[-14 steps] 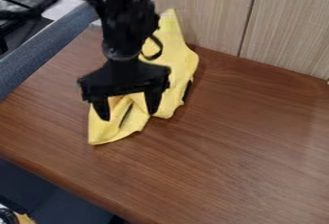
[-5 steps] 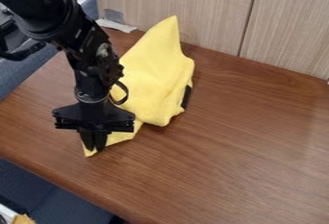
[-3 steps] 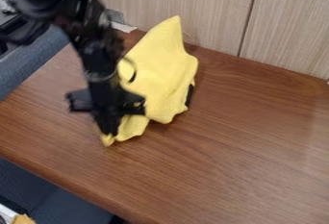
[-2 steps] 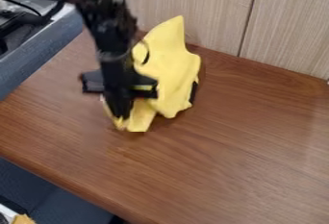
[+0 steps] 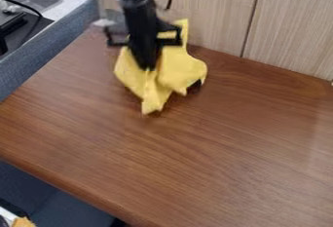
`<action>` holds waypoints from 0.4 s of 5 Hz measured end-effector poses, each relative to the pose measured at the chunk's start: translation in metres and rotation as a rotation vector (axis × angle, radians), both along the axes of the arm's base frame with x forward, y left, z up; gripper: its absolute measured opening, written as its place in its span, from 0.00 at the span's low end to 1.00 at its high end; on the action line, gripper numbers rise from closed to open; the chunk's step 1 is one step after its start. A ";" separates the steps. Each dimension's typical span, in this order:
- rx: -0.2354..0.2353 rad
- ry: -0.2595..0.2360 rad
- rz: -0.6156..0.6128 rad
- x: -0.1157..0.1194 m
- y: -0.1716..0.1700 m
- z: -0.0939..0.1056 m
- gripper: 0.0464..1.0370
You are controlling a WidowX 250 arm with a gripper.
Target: Fold the cloth from bottom right to top left
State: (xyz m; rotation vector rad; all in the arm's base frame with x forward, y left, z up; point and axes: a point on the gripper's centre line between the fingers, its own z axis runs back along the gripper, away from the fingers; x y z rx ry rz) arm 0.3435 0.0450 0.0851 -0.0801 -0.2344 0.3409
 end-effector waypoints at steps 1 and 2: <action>-0.032 -0.036 0.036 0.035 0.005 0.003 0.01; -0.027 -0.027 0.061 0.055 0.015 -0.009 0.01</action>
